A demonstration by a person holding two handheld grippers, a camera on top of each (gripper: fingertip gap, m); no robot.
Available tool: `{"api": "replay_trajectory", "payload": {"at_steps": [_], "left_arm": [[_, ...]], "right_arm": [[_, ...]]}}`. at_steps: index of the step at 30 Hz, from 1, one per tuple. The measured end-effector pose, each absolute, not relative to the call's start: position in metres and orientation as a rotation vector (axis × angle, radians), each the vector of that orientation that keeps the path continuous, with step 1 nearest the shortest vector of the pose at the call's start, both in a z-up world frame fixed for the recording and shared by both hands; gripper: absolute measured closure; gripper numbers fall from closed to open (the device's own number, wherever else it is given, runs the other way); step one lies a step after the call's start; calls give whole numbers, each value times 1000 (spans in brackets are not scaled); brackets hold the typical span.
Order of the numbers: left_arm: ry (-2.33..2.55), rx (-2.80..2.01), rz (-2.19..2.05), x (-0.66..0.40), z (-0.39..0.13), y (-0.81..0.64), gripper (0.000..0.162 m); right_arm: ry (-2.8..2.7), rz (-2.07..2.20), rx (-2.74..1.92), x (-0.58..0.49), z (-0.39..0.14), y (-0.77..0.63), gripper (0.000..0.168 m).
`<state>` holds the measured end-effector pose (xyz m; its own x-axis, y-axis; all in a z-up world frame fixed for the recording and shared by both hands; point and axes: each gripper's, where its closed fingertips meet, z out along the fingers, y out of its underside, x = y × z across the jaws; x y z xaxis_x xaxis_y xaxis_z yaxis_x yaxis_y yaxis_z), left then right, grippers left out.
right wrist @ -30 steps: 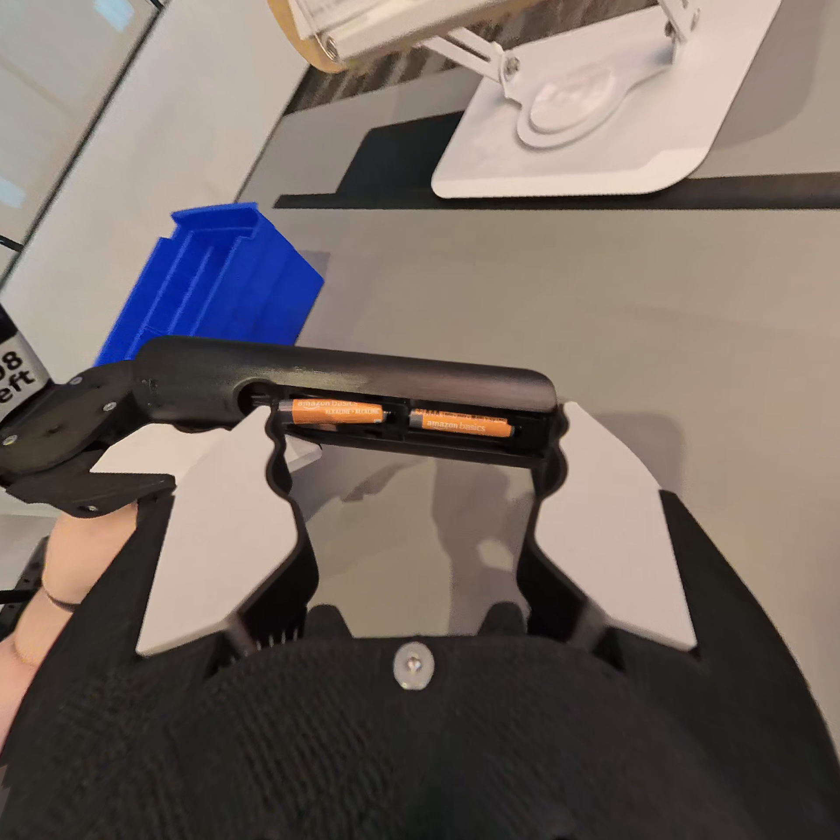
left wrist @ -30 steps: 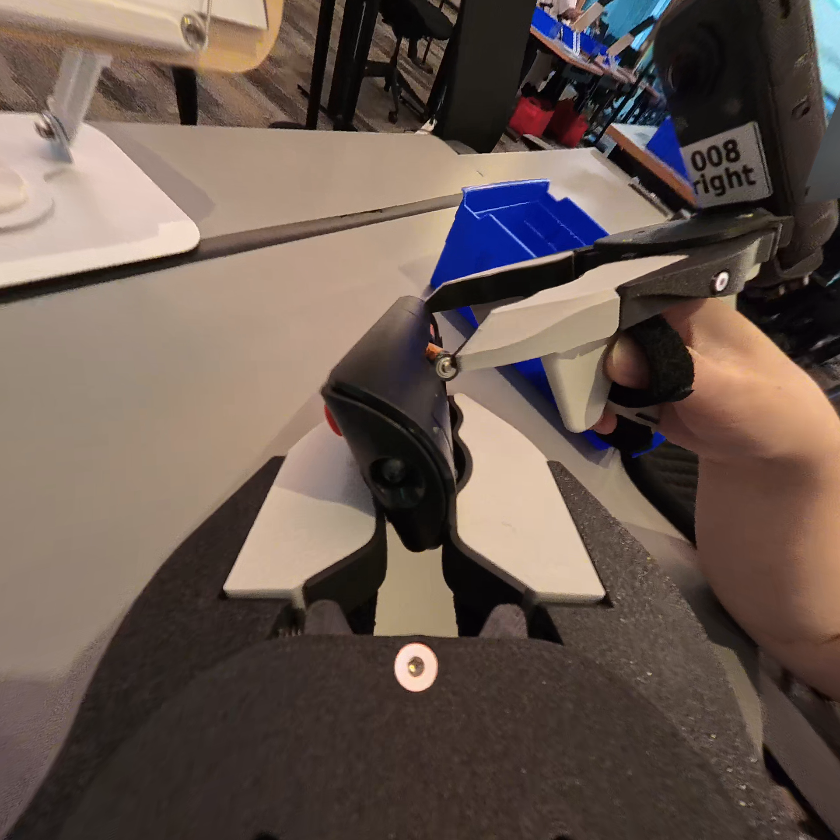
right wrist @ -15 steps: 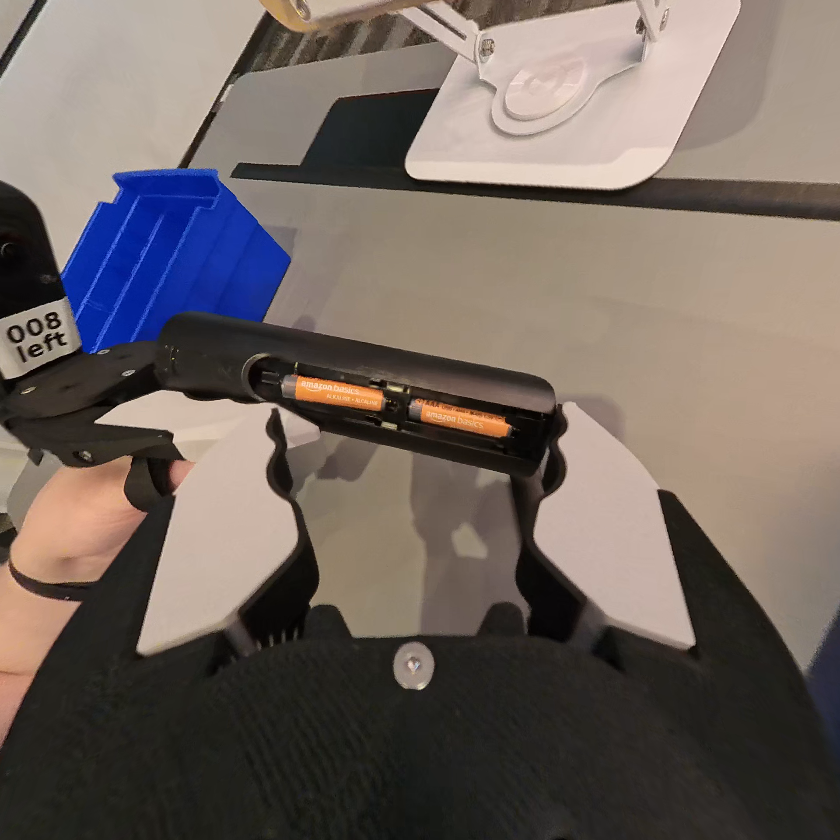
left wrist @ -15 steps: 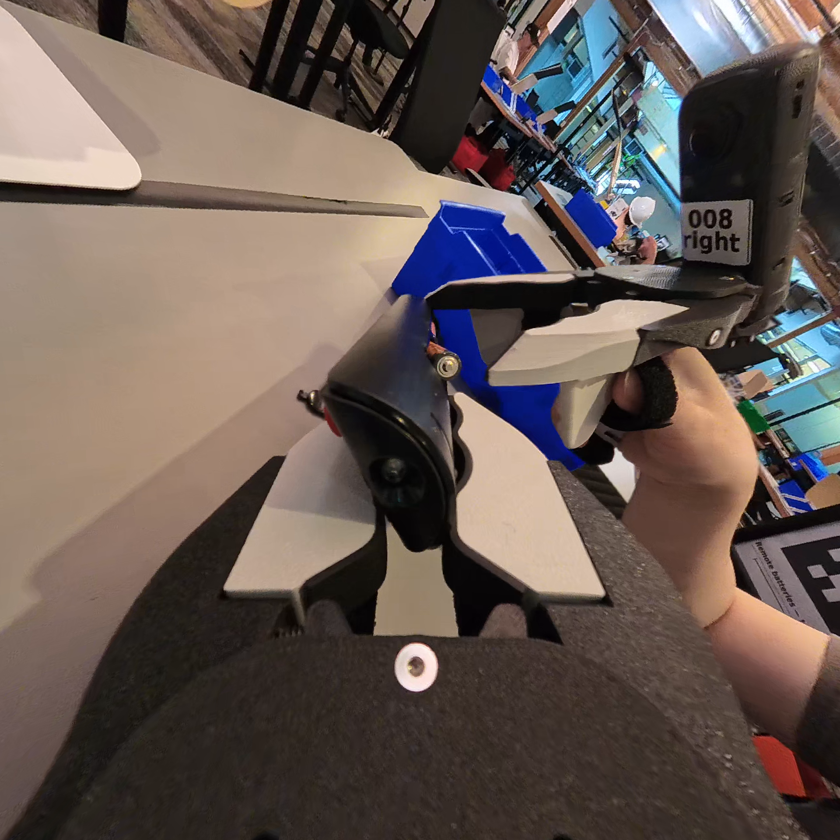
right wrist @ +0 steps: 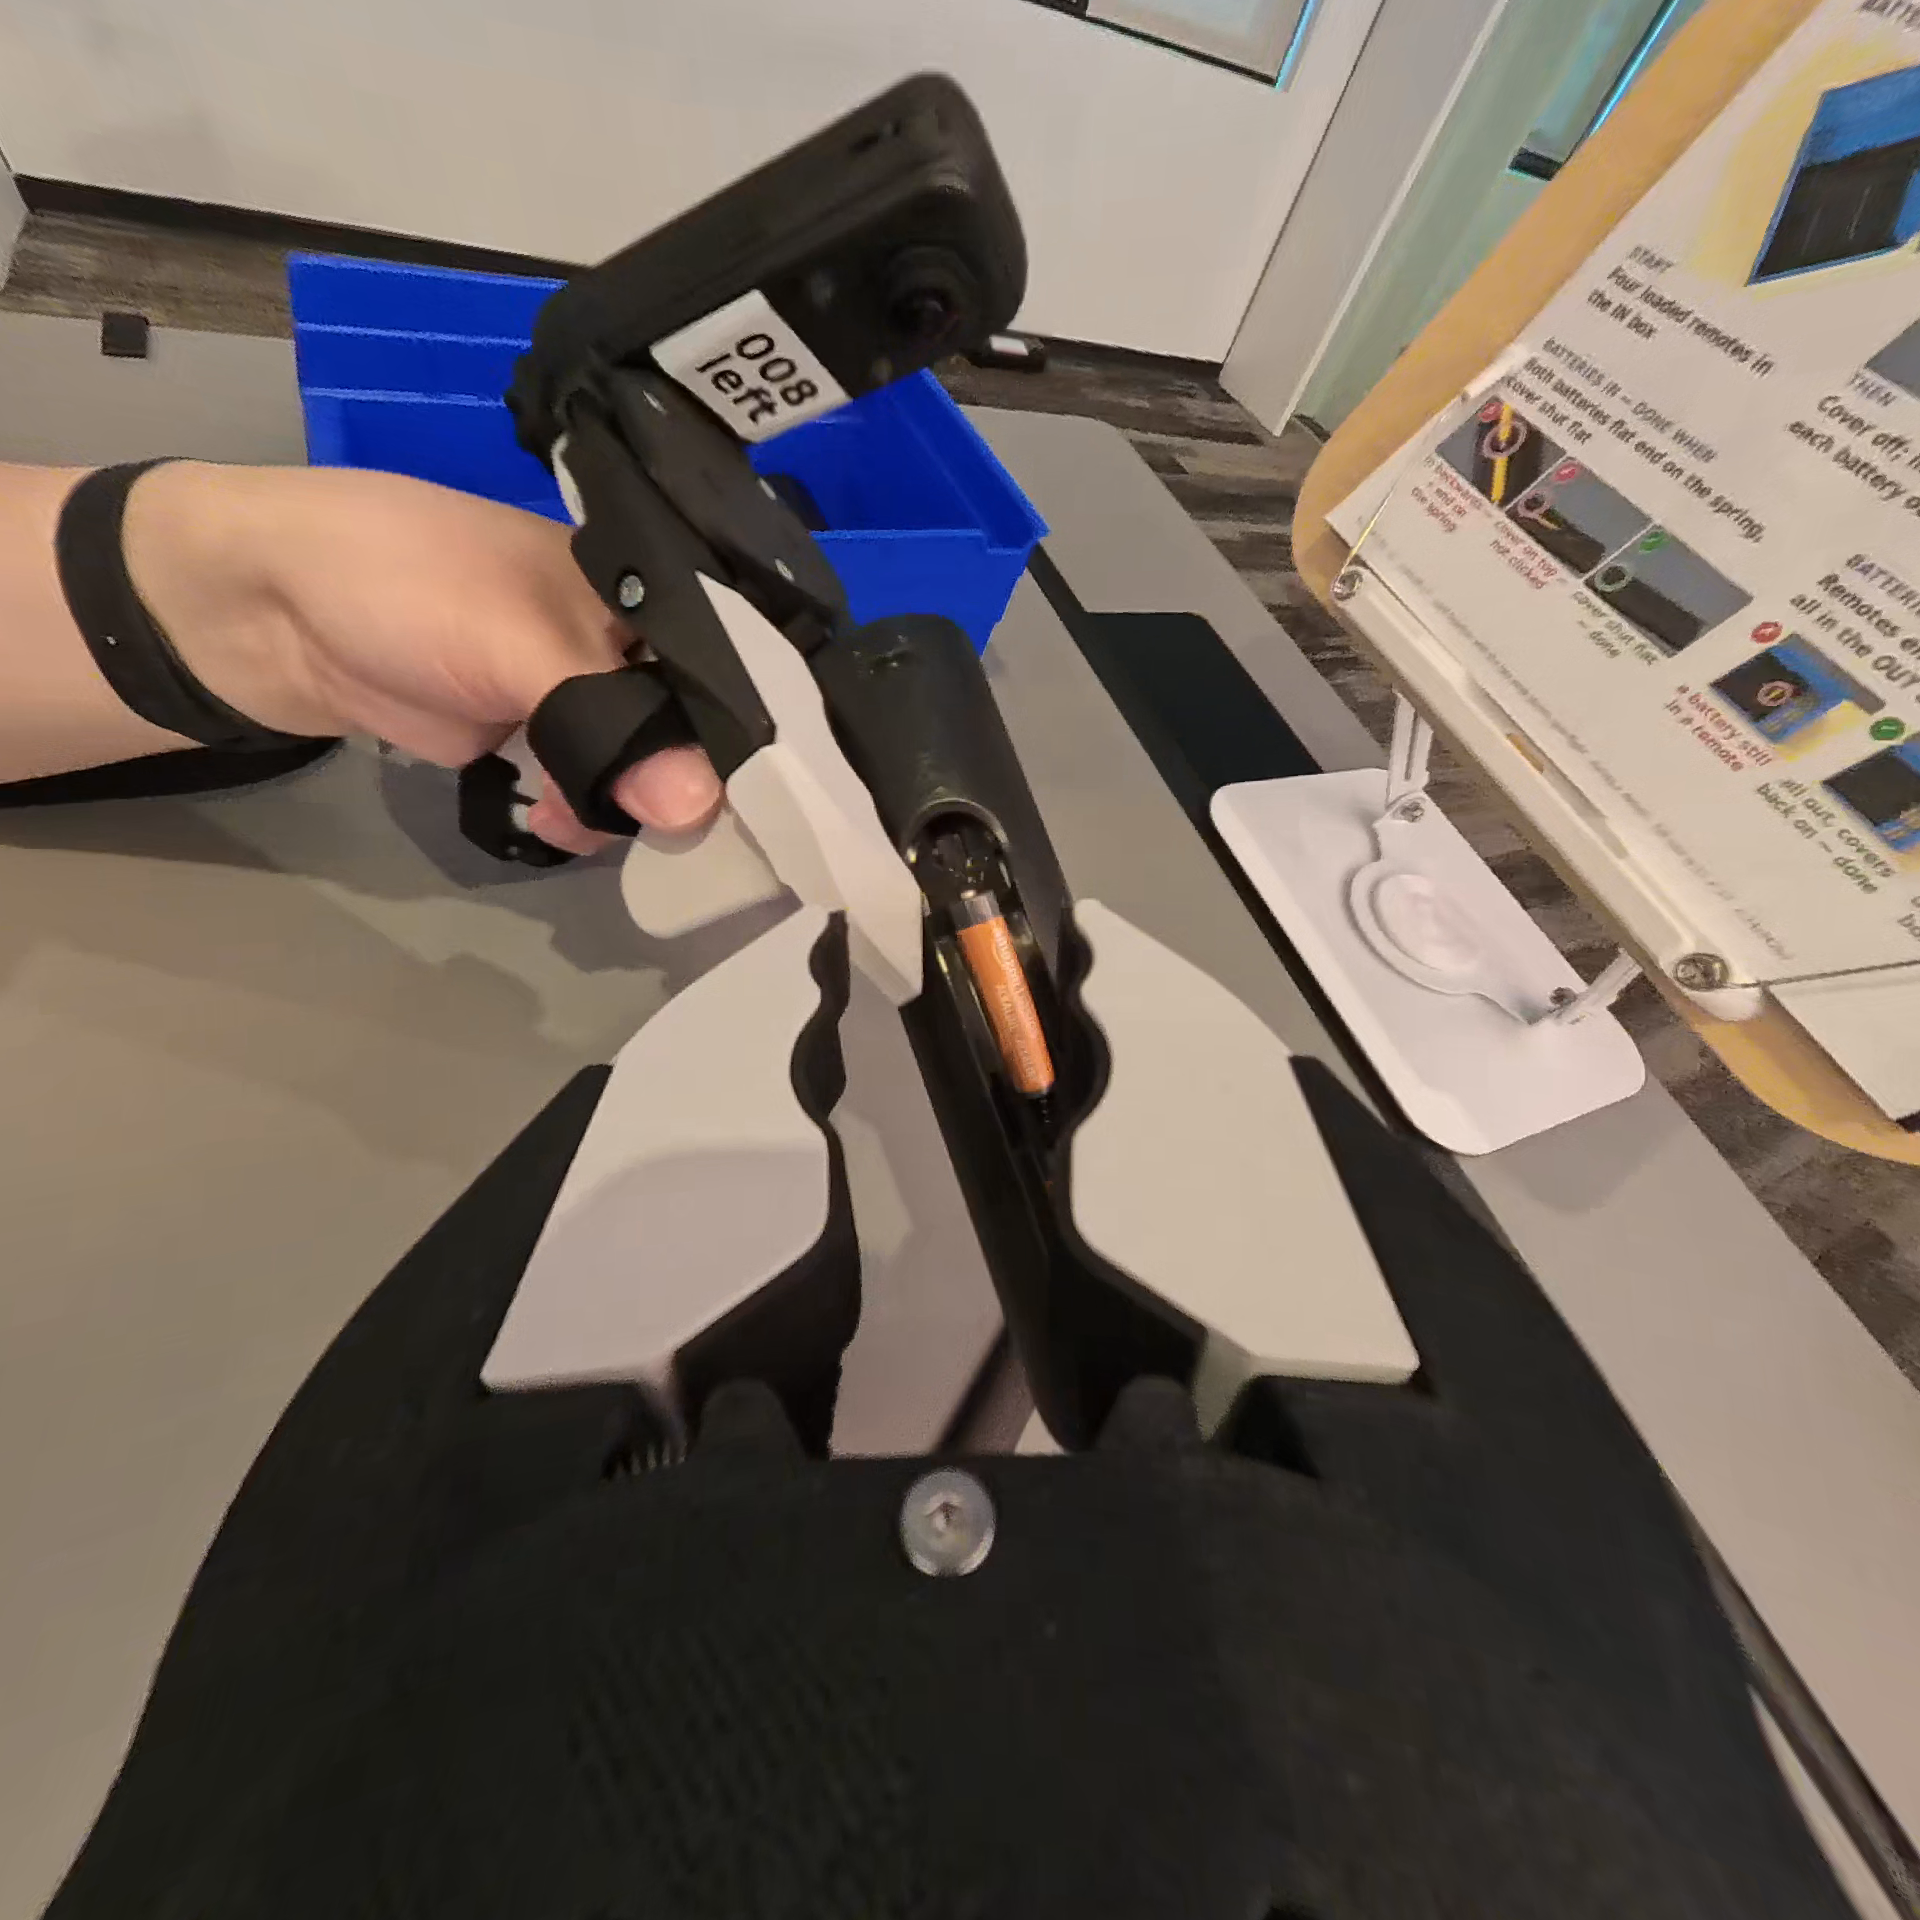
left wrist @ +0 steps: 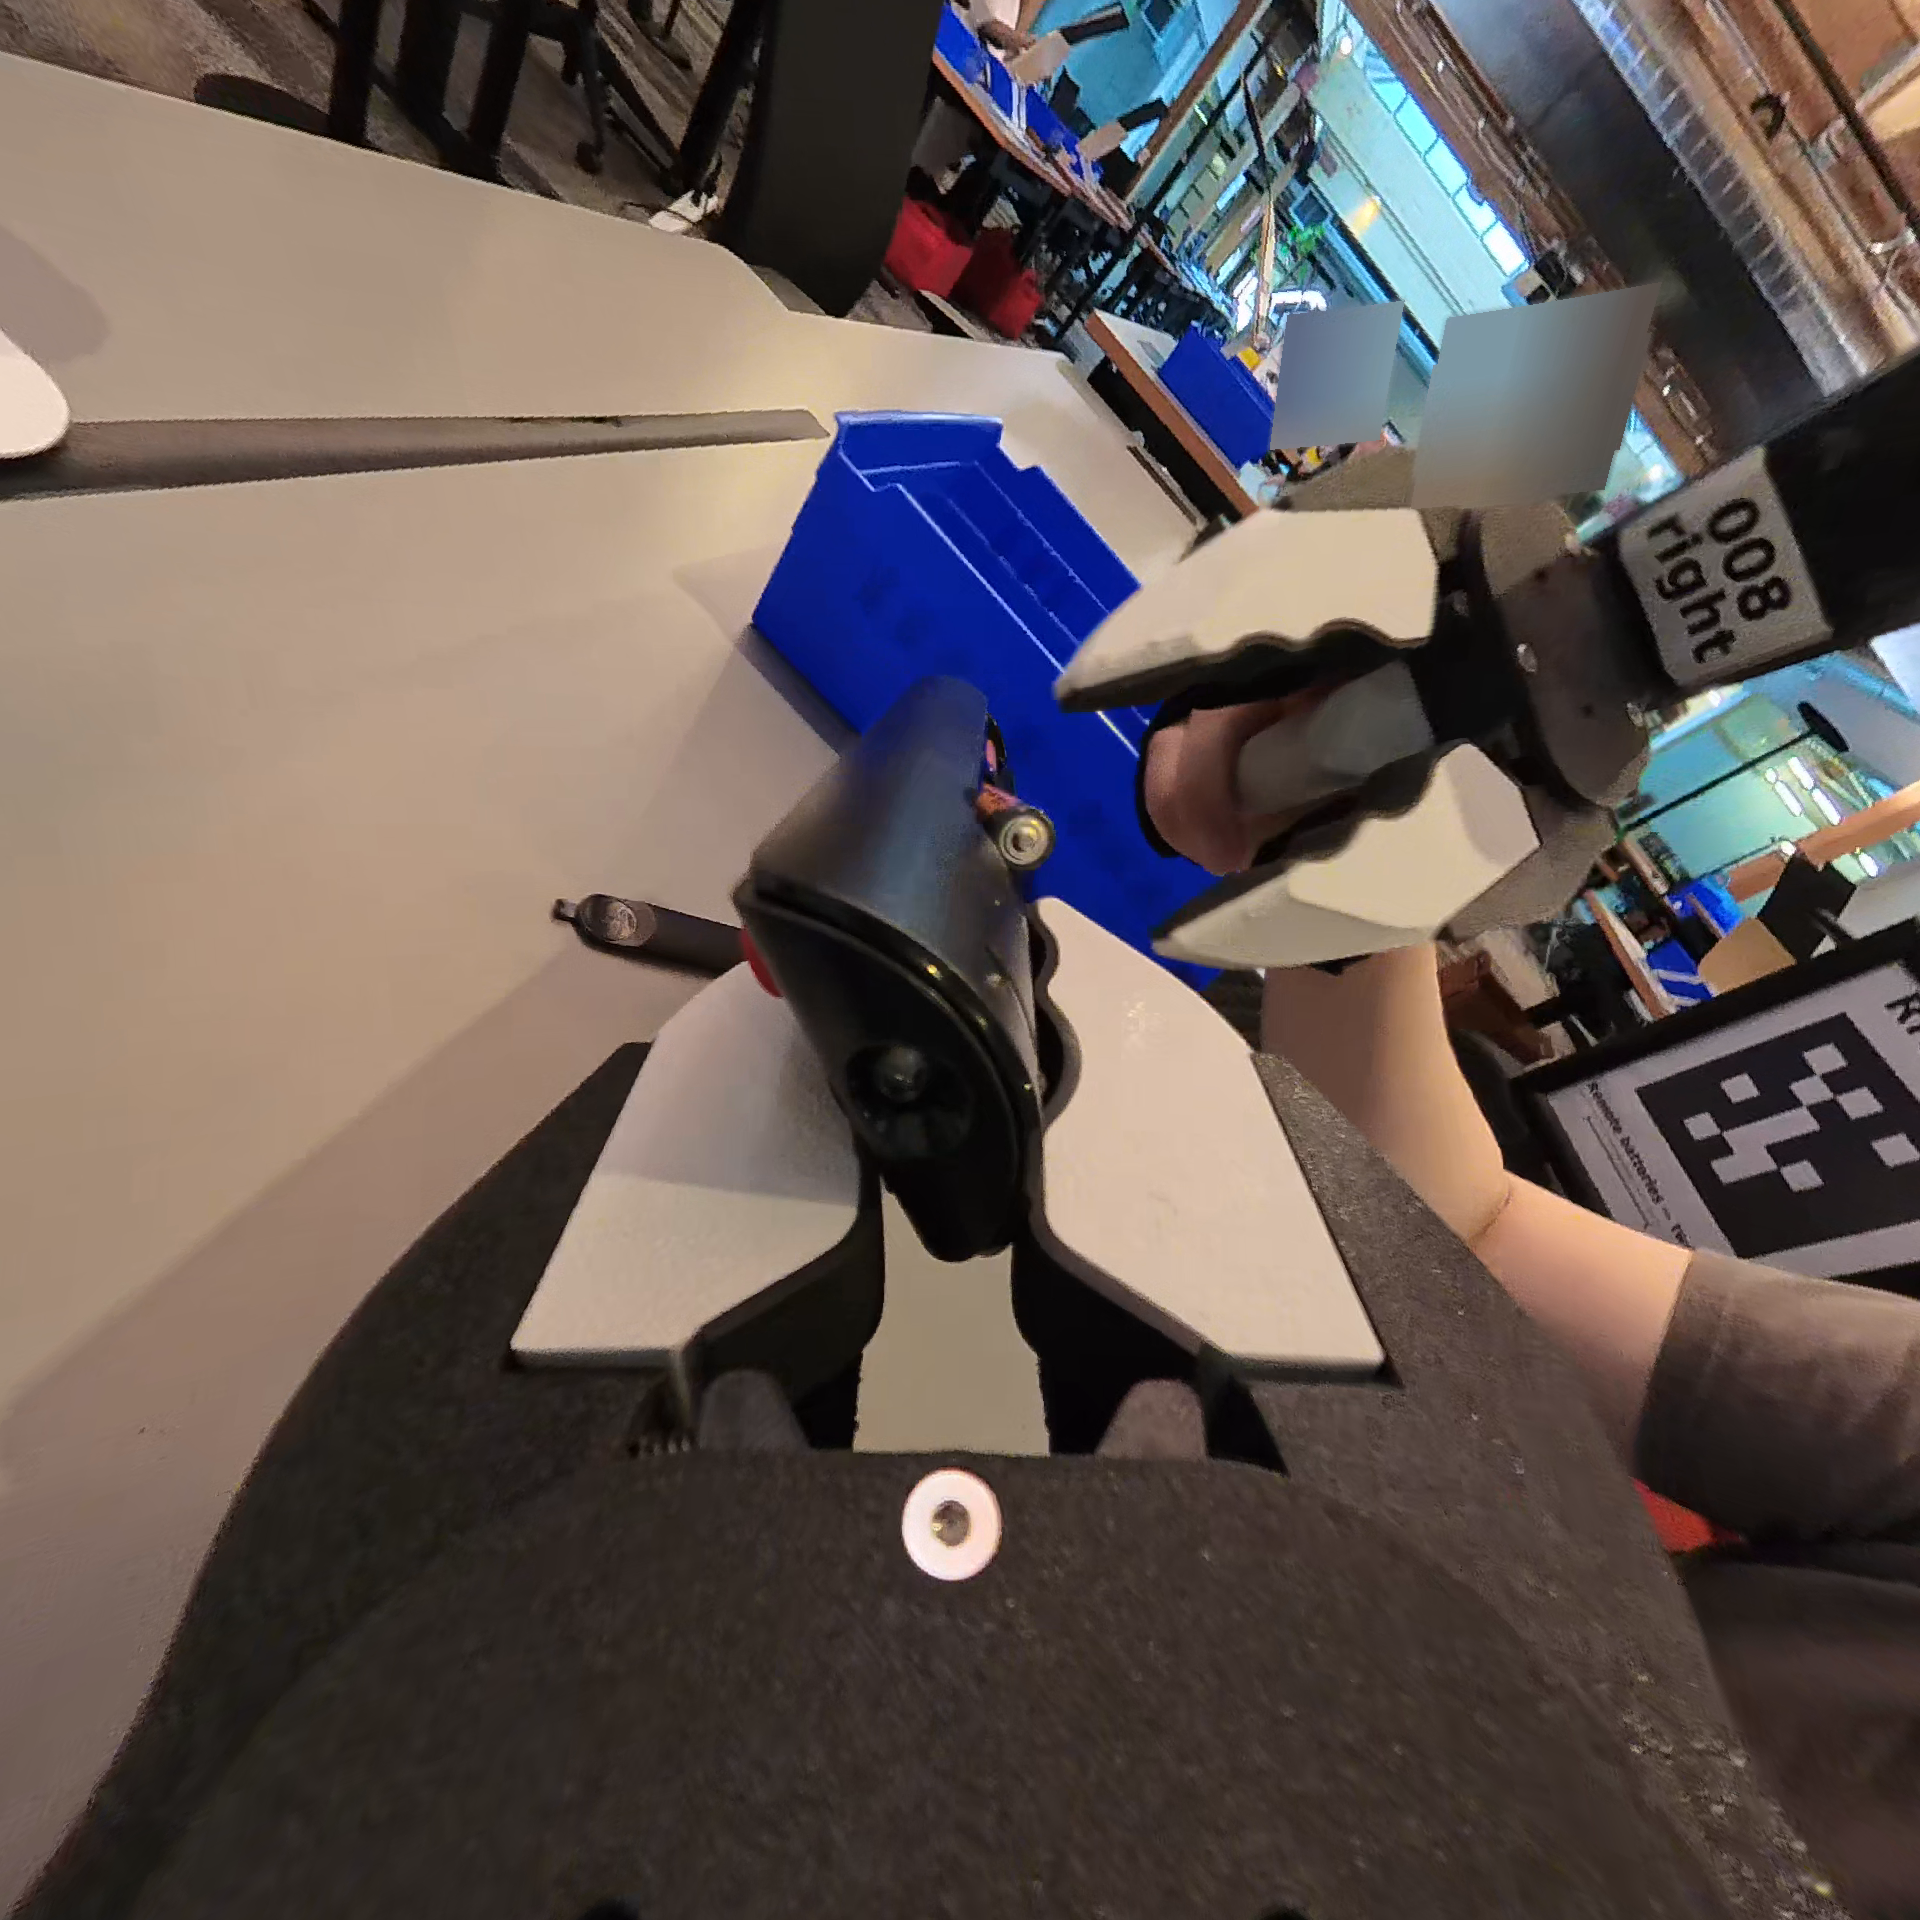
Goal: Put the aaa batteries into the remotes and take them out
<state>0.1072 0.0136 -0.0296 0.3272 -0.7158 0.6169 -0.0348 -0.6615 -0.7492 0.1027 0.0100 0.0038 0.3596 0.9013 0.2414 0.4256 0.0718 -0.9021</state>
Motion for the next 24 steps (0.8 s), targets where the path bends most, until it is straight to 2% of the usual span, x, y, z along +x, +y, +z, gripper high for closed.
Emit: {"api": "replay_trajectory", "payload": {"at_steps": [3, 6, 18, 24], "left_arm": [[731, -1953, -1348, 111, -28, 7, 137], [769, -1950, -1340, 114, -26, 1, 137], [849, -1934, -1341, 120, -20, -11, 137], [848, -1923, -1362, 121, -18, -13, 137]], "right_arm": [[-1232, 551, -1553, 103, 1, 13, 134], [-1261, 576, -1563, 103, -2, 9, 149], [-1350, 602, -1538, 108, 4, -8, 156], [-1242, 745, -1424, 106, 41, -21, 157]]}}
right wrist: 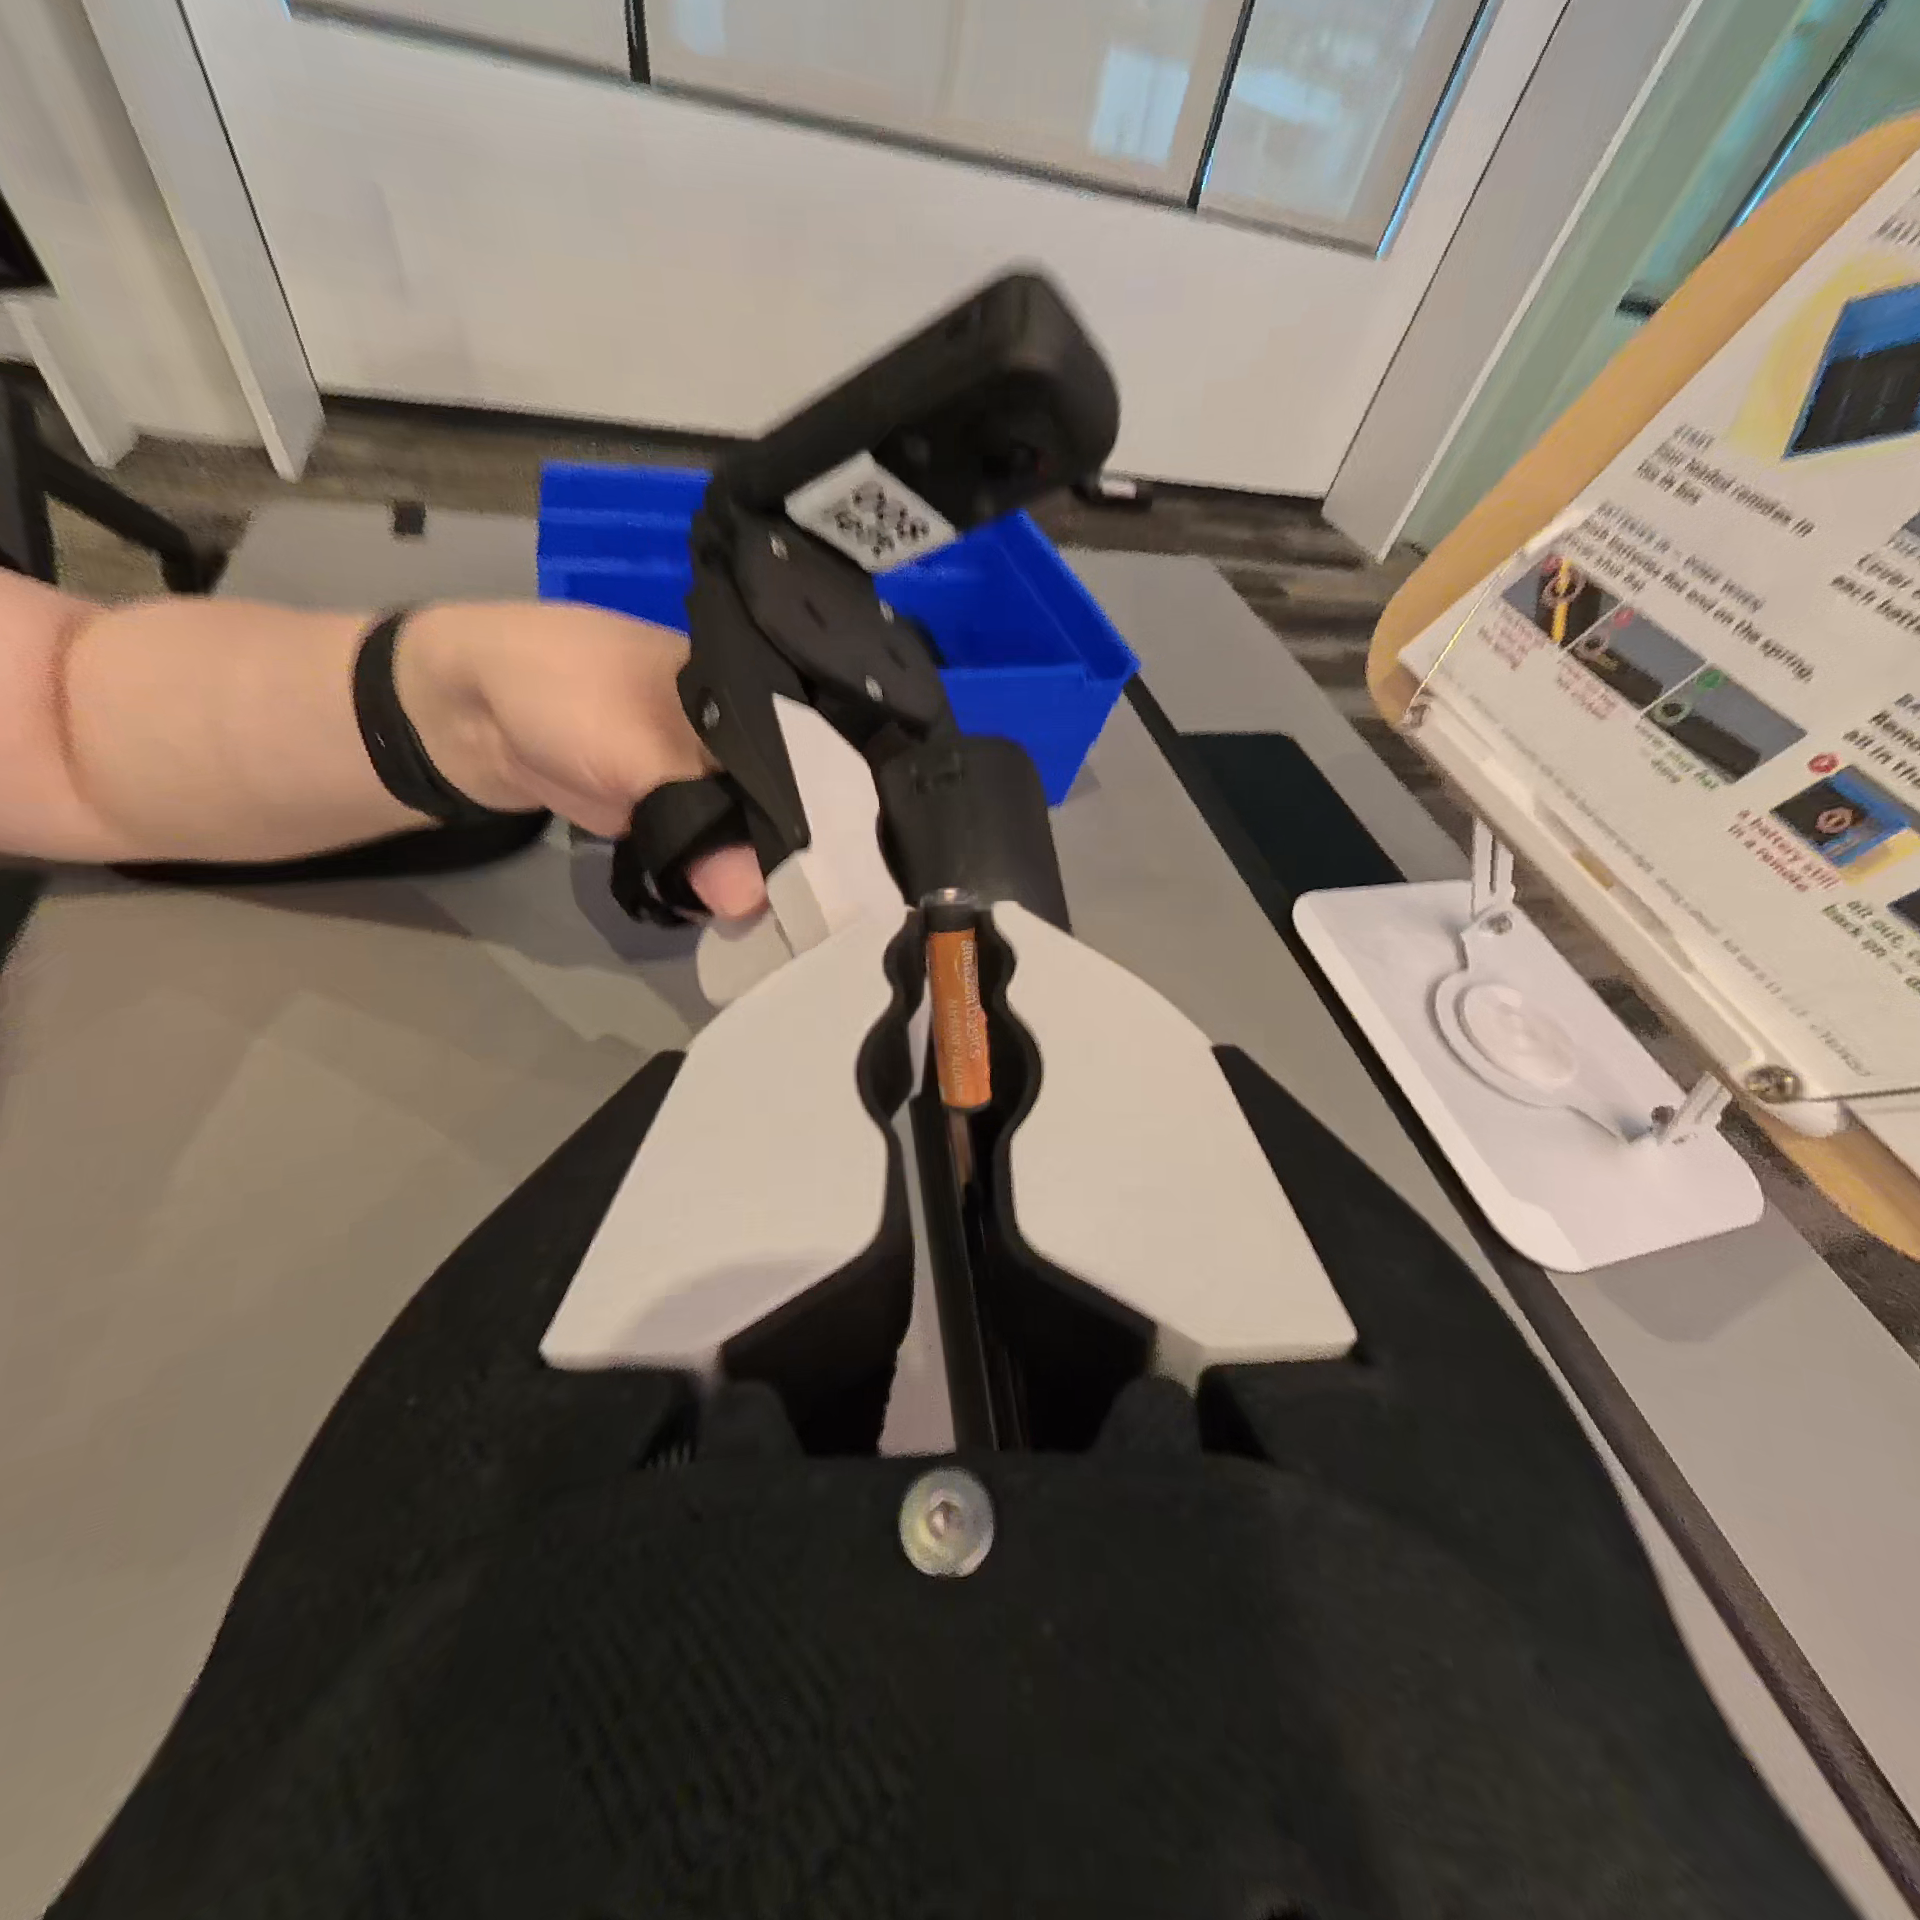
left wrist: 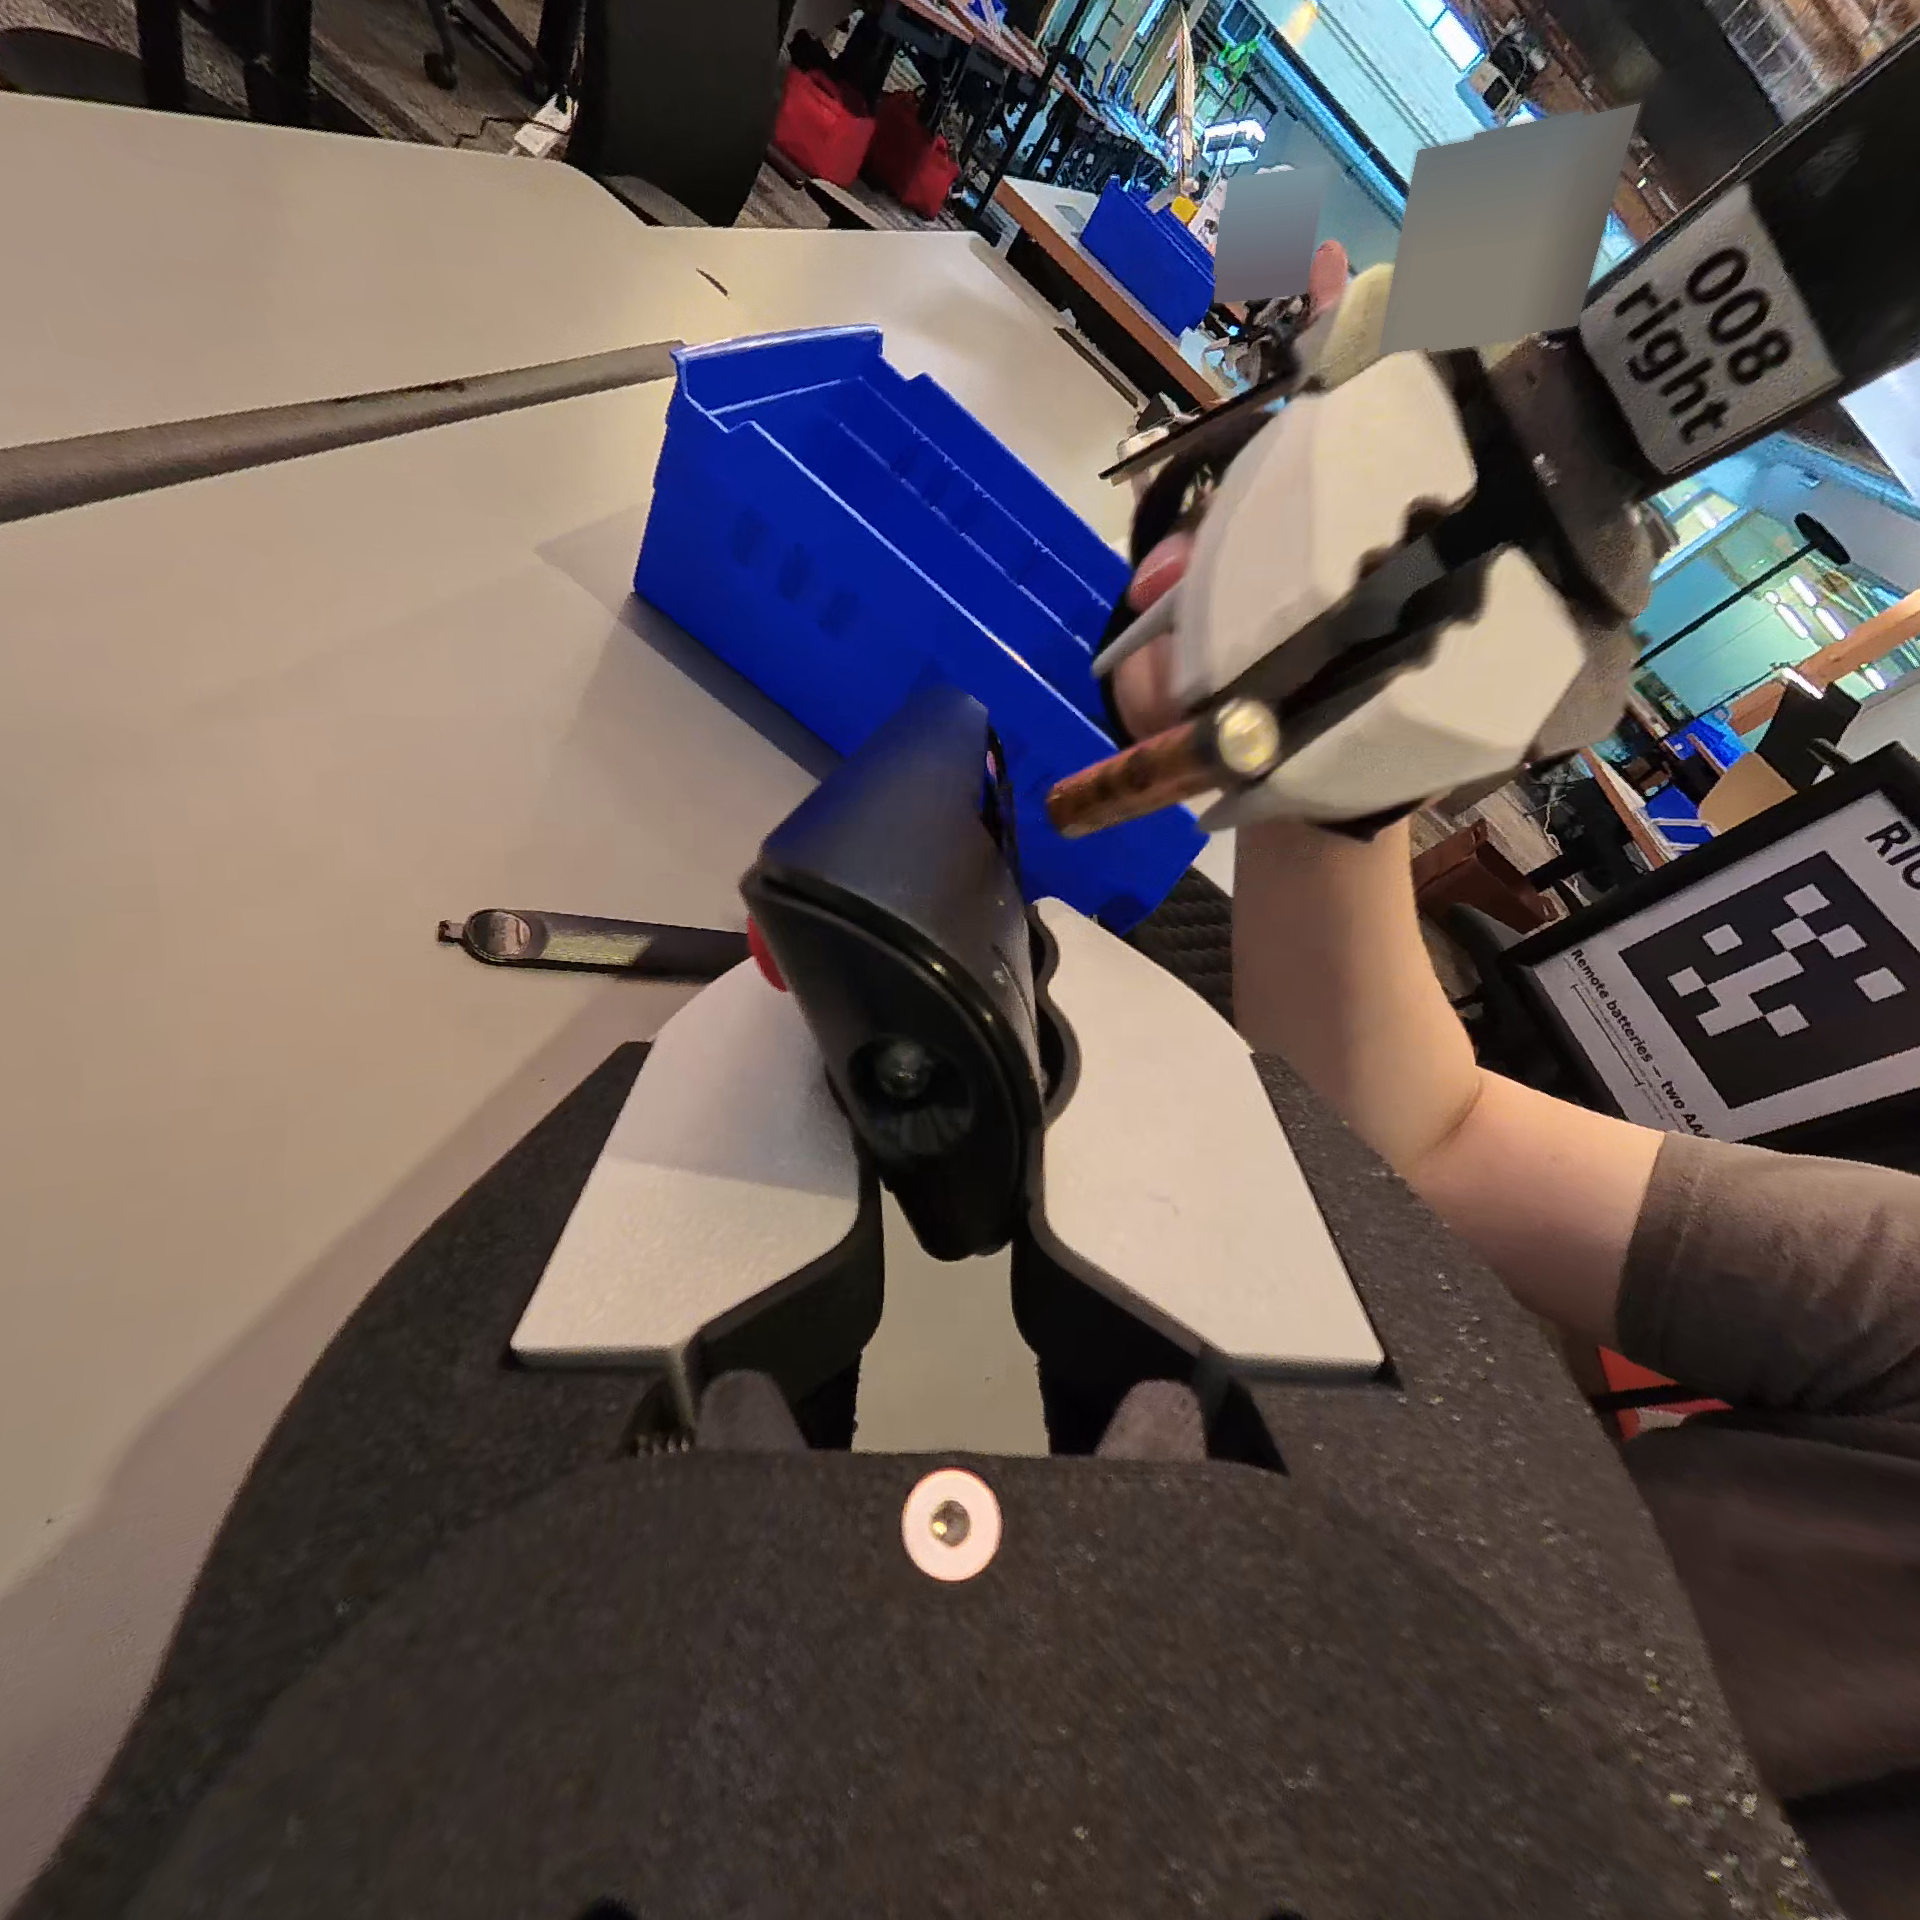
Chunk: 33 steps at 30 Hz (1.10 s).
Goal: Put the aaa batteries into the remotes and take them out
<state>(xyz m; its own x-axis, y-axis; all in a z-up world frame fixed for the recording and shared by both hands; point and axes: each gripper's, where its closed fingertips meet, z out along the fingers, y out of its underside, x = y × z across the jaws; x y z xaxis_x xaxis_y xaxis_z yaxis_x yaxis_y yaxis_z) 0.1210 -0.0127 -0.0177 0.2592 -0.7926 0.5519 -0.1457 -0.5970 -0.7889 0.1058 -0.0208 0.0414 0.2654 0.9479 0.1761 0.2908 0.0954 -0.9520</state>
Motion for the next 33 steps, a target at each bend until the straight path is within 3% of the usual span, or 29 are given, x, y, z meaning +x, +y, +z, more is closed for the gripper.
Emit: {"api": "replay_trajectory", "payload": {"at_steps": [4, 7, 13, 19, 28, 33], "left_arm": [[836, -1924, -1388, 122, -18, -13, 137], [834, -1914, -1390, 120, -14, -13, 137], [821, -1896, -1409, 115, -6, -10, 137], [809, -1895, -1402, 111, -6, -5, 137], [787, -1907, -1397, 107, -9, 2, 137], [780, -1906, -1389, 106, -9, 3, 137]], "right_arm": [[-1128, 717, -1383, 136, 83, -27, 157], [-1060, 471, -1458, 196, 96, -23, 158], [-1041, 117, -2208, 355, -23, 56, 157], [-1368, -164, -2479, 425, -137, 82, 156], [-1510, -169, -2412, 411, -149, 101, 157], [-1370, -262, -2335, 417, -129, 111, 141]]}}
